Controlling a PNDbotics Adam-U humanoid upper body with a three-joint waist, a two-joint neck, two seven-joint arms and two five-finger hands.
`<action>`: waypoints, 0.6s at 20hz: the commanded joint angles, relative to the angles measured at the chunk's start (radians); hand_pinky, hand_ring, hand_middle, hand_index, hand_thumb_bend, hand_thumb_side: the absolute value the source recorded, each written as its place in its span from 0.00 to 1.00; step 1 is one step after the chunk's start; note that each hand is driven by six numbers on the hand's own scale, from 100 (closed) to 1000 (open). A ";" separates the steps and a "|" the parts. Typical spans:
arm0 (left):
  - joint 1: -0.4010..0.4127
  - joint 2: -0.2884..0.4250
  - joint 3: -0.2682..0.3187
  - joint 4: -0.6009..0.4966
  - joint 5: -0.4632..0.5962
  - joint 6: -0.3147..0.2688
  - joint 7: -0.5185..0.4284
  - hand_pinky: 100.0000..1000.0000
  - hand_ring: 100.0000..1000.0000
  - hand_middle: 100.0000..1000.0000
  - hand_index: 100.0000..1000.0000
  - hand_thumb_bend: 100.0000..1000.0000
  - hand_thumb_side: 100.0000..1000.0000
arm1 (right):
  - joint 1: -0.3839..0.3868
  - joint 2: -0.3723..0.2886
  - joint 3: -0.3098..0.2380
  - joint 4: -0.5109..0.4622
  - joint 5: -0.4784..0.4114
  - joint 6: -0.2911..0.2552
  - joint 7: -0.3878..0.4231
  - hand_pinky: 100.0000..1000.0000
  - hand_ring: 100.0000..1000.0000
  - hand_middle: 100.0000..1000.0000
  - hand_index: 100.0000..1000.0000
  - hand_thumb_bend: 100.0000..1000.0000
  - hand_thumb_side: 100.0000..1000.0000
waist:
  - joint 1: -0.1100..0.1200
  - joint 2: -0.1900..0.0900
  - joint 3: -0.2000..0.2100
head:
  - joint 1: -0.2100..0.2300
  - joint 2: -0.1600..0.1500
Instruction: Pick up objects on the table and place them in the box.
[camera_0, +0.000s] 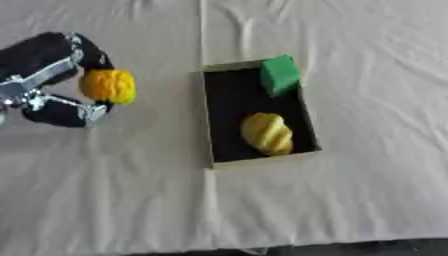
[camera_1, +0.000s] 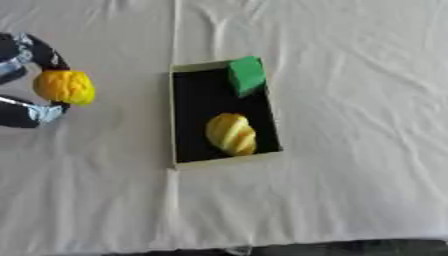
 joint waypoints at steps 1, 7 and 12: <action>-0.082 -0.037 -0.002 -0.055 -0.016 -0.010 -0.021 0.67 0.49 0.36 0.46 0.04 0.00 | -0.003 -0.035 -0.014 -0.017 -0.010 -0.002 -0.007 0.96 0.87 0.61 0.82 0.00 0.48 | -0.002 -0.029 0.004 | -0.010 0.003; -0.235 -0.243 -0.065 0.072 -0.057 -0.044 -0.078 0.65 0.48 0.36 0.47 0.00 0.00 | -0.011 -0.042 -0.007 -0.017 -0.014 -0.008 -0.009 0.96 0.87 0.61 0.82 0.00 0.48 | -0.003 -0.036 0.013 | -0.027 0.002; -0.274 -0.409 -0.086 0.216 -0.110 -0.083 -0.075 0.65 0.48 0.36 0.47 0.00 0.00 | -0.020 -0.040 -0.005 -0.017 -0.019 -0.009 -0.008 0.95 0.87 0.61 0.82 0.00 0.48 | -0.004 -0.033 0.009 | -0.025 0.003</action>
